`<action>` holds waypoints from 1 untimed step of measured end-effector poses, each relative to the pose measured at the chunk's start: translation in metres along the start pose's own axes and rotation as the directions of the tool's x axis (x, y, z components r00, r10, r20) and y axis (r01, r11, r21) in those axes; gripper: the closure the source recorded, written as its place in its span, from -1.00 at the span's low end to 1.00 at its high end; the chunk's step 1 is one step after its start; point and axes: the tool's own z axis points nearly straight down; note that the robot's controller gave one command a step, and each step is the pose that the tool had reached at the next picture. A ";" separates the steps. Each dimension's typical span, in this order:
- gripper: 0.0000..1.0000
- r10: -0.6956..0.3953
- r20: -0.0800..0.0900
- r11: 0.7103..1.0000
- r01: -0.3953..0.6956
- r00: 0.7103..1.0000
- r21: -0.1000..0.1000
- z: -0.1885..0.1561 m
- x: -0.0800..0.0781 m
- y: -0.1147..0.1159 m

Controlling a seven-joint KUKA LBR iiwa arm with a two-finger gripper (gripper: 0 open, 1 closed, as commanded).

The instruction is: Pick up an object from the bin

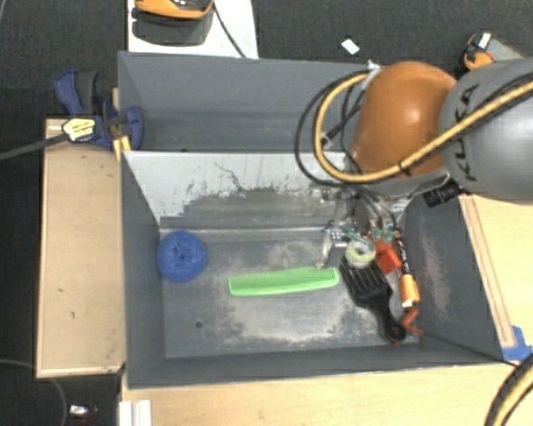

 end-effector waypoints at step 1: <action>-1.00 0.001 0.006 1.000 -0.001 1.000 0.000 -0.003 -0.002 0.000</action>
Offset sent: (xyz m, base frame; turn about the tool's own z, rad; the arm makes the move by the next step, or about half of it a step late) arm -0.0475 0.0574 -0.1082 -0.1666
